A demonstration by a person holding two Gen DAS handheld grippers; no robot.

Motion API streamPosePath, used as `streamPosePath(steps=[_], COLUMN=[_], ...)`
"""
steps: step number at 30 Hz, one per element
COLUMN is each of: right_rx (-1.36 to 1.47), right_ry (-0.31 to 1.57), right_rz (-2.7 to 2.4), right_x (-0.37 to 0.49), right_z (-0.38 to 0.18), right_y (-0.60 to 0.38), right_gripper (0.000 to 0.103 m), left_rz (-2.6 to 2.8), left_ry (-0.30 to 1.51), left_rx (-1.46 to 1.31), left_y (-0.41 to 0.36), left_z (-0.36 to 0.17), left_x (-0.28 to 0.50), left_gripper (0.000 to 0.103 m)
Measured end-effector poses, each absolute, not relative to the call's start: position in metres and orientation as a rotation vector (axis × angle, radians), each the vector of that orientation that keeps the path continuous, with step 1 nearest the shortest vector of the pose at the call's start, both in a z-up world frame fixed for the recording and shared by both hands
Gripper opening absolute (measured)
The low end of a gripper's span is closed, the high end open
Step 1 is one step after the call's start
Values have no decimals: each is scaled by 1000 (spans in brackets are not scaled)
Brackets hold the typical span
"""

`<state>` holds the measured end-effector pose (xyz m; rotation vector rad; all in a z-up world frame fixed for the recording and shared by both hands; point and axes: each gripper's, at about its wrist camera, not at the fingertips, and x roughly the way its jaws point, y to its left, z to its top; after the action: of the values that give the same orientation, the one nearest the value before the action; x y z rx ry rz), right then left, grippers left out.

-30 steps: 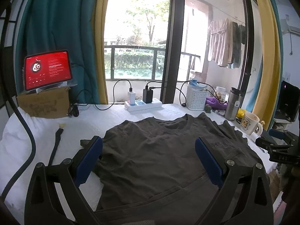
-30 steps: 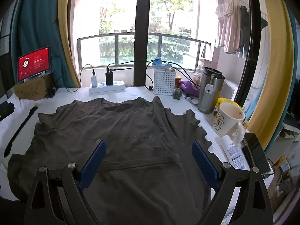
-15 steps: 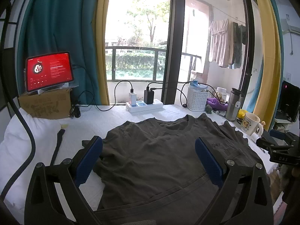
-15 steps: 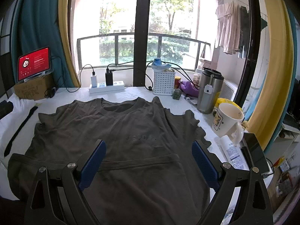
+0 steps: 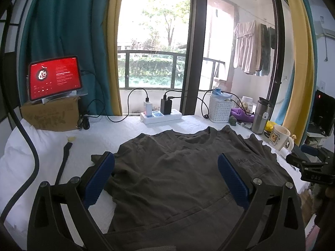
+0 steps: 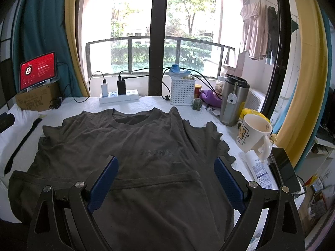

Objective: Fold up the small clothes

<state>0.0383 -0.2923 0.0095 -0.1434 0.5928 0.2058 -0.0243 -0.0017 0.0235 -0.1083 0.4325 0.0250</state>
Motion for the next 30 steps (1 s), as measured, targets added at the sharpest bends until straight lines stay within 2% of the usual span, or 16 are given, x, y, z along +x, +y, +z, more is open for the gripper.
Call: streamPosePath(steps=[30], right_rx=[-135], right_ry=[621], right_rz=[204], right_x=[47], right_z=[1], right_y=[-298], right_gripper=[94], left_rz=[-4], left_ry=[475], left_rx=[-107], left_y=[-12], left_z=[17], left_x=[-8], left_gripper=[98])
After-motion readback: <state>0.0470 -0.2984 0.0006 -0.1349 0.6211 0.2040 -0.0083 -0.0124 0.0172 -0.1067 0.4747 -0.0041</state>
